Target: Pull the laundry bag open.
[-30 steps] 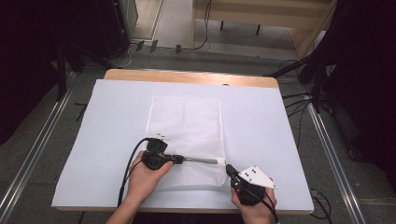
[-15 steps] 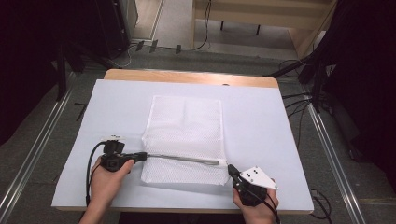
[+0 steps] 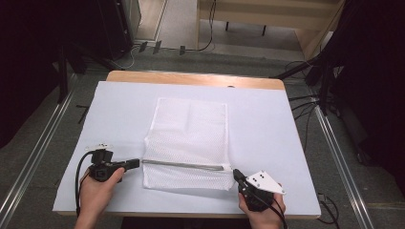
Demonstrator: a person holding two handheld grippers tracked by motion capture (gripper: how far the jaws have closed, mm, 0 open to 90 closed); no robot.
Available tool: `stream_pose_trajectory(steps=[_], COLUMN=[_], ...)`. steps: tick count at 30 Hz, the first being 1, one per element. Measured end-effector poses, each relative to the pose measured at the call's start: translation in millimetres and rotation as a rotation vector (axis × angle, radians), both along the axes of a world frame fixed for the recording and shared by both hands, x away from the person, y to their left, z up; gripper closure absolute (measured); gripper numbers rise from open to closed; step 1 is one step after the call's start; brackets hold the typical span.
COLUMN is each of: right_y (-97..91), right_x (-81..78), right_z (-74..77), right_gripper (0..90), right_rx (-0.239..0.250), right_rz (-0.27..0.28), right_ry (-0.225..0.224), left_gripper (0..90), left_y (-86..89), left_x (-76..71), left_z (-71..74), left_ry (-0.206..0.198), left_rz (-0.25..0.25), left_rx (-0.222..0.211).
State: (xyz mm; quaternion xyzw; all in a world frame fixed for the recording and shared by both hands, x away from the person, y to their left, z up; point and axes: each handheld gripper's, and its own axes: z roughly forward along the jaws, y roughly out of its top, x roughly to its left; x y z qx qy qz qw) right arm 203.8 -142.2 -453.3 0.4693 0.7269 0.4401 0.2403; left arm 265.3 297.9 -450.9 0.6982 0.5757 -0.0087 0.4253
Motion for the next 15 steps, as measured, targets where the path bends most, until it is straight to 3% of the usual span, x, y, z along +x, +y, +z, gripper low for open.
stream_pose_trajectory(steps=[7,10,12,13,14,15], right_y=[8.2,10.1,9.7,9.6,9.8,9.6], right_x=[0.2,-0.7,-1.8,-2.2,-2.6,-2.6], right_z=[-3.3,-4.4,-4.0,-3.7,-3.5,-3.4], right_gripper=[90.0,90.0,90.0,90.0,90.0,90.0], right_rx=[-0.022,-0.046,-0.045,-0.043,-0.046,-0.045], right_rz=[0.029,0.018,0.024,0.034,0.033,0.032], right_ry=[0.008,0.001,-0.001,-0.006,-0.009,-0.009], left_gripper=[88.2,87.9,87.2,85.5,80.1,69.1], left_y=[5.5,7.8,14.3,17.9,20.9,23.3], left_x=[-2.2,-1.6,-6.0,-9.7,-13.7,-17.0], left_z=[0.7,-2.7,-1.4,1.4,5.0,8.0], left_ry=[-0.016,0.003,-0.050,-0.085,-0.126,-0.165], left_rz=[0.035,0.004,-0.006,0.013,0.040,0.065], left_rx=[0.015,0.000,-0.061,-0.073,-0.065,-0.065])
